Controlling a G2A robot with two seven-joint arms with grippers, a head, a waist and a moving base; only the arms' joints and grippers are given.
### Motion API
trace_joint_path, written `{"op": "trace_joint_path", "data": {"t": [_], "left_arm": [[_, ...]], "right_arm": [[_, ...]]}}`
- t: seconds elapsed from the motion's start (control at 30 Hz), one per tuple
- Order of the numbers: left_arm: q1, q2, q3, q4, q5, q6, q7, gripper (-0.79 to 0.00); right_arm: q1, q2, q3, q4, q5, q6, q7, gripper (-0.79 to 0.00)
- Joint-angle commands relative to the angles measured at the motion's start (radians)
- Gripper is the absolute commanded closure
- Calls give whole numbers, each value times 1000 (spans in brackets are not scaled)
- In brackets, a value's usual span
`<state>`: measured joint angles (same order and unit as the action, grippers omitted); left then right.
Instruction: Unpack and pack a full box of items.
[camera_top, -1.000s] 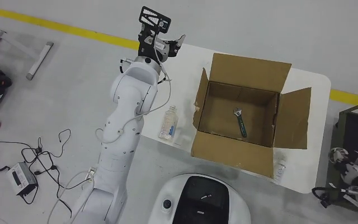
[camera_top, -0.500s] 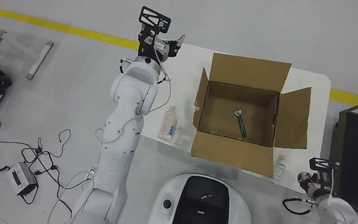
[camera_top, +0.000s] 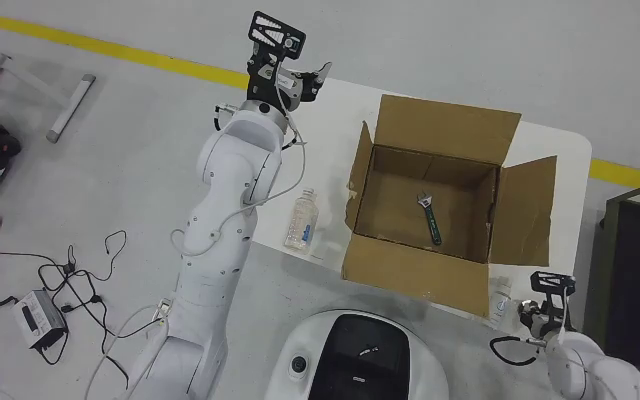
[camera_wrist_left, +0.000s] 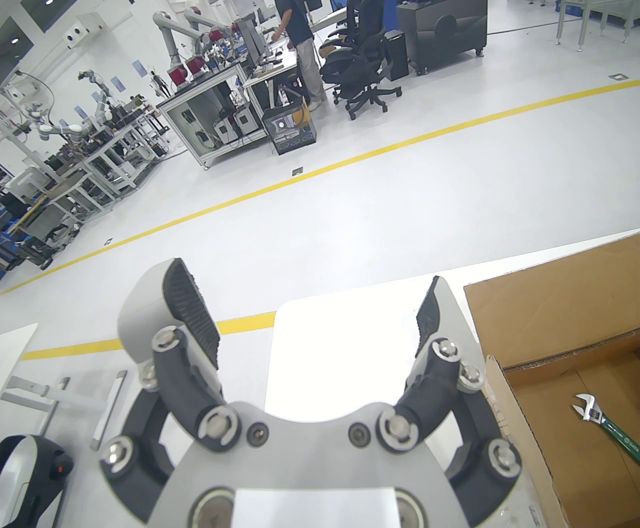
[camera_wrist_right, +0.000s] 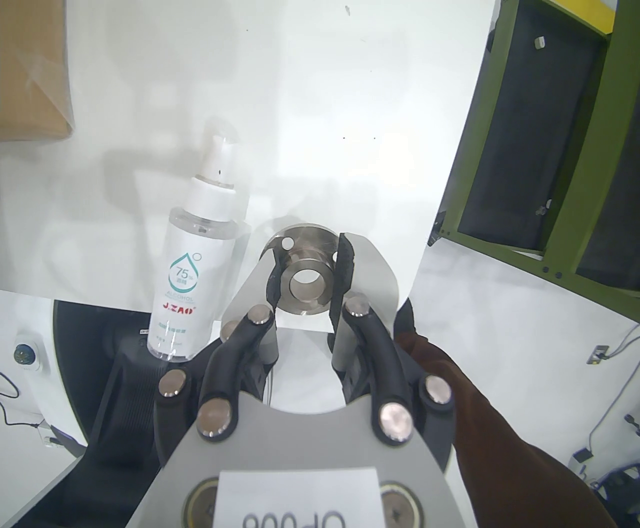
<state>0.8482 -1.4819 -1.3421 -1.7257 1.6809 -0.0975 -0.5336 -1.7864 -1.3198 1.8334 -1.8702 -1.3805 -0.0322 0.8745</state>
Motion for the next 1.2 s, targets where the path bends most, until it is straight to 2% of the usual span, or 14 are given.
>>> {"op": "trace_joint_path", "data": {"t": [0.0, 0.47, 0.5, 0.6, 0.63, 0.7, 0.83, 0.87, 0.93, 1.0, 1.17], "left_arm": [[0, 0, 0, 0, 0, 0, 0, -785], [0, 0, 0, 0, 0, 0, 0, -785], [0, 0, 0, 0, 0, 0, 0, -785], [0, 0, 0, 0, 0, 0, 0, -785], [0, 0, 0, 0, 0, 0, 0, -785], [0, 0, 0, 0, 0, 0, 0, -785], [0, 0, 0, 0, 0, 0, 0, -785], [0, 0, 0, 0, 0, 0, 0, -785], [0, 0, 0, 0, 0, 0, 0, -785], [0, 0, 0, 0, 0, 0, 0, -785], [0, 0, 0, 0, 0, 0, 0, -785]], "right_arm": [[8, 1, -4, 12, -1, 2, 0, 0], [36, 4, -30, 57, -31, 19, 2, 0], [38, 5, -31, 60, -33, 19, 7, -80], [40, 6, -33, 59, -33, 19, 11, -151], [40, 6, -34, 58, -33, 18, 12, -222], [39, 6, -34, 52, -25, 19, 13, -314], [29, 8, -27, 18, -18, 15, 26, -409], [25, 8, -23, 8, -15, 13, 29, -533], [16, 9, -13, -12, -9, 13, 36, -622], [6, 10, 2, -40, 2, 14, 30, -548], [-33, 10, 84, -181, 81, 45, 13, -542]]}}
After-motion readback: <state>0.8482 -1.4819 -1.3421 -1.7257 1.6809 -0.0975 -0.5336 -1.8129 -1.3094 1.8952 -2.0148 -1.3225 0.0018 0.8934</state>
